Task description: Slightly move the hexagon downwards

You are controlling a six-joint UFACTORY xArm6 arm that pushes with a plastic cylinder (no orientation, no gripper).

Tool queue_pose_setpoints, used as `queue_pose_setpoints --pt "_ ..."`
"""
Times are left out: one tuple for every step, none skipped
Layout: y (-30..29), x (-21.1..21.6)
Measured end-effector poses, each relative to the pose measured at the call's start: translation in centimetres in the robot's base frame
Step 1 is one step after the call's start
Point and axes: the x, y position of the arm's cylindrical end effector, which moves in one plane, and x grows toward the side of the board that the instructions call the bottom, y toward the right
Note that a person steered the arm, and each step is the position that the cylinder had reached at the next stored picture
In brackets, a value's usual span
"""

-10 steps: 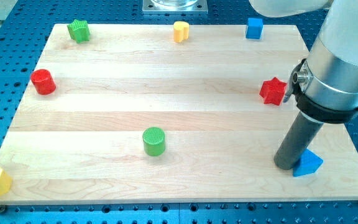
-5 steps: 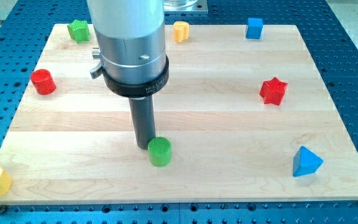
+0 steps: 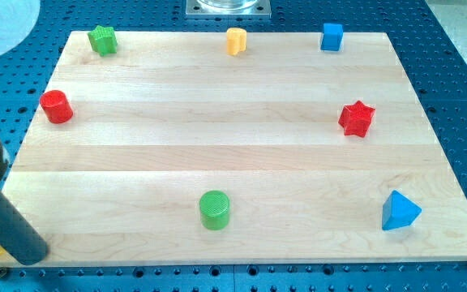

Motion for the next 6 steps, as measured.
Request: queue_pose_setpoints --pt "-2.1 0.0" --pt "-1.9 -0.2" --pt "-1.2 -7.7" --pt "-6.8 -9.3" --pt "-6.9 -9.0" --pt "-7.0 -7.2"
